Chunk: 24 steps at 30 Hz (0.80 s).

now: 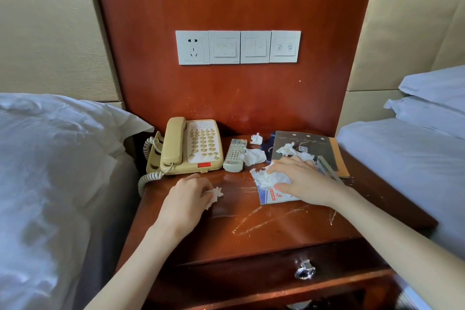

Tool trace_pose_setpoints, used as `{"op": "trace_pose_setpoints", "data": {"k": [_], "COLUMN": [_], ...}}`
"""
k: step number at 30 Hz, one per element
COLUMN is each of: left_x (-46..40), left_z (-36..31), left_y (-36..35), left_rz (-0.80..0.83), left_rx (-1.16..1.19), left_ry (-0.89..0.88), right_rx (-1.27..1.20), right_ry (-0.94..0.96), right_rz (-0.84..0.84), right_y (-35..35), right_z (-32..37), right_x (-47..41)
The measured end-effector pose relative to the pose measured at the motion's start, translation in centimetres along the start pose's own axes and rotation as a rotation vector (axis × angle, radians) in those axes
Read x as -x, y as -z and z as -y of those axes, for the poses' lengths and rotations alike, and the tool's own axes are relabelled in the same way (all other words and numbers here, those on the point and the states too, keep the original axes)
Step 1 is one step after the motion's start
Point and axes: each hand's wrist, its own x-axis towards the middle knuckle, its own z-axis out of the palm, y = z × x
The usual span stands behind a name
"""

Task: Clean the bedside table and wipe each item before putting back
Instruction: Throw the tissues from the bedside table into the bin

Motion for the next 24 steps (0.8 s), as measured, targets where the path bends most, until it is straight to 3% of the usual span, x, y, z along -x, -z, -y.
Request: {"op": "trace_pose_setpoints", "data": {"k": [8,18,24], "left_x": [-0.6,-1.1,-1.3], "left_z": [-2.0,-5.1,-8.4], "left_y": [0.7,1.9,2.3], "left_rz": [-0.073,-0.178,-0.180], "left_rx": [0.062,0.269,0.471], "left_ry": [-0.009,-0.063,-0.092], "right_rx": [0.105,-0.389,-0.550], "right_ry": [0.067,-0.008,-0.016], "right_rz": [-0.291,-0.571,-0.729], "right_y": [-0.9,3.4,6.4], "right_z": [0.0,-0.6,-1.0], "right_x": [-0.7,0.2,2.6]}}
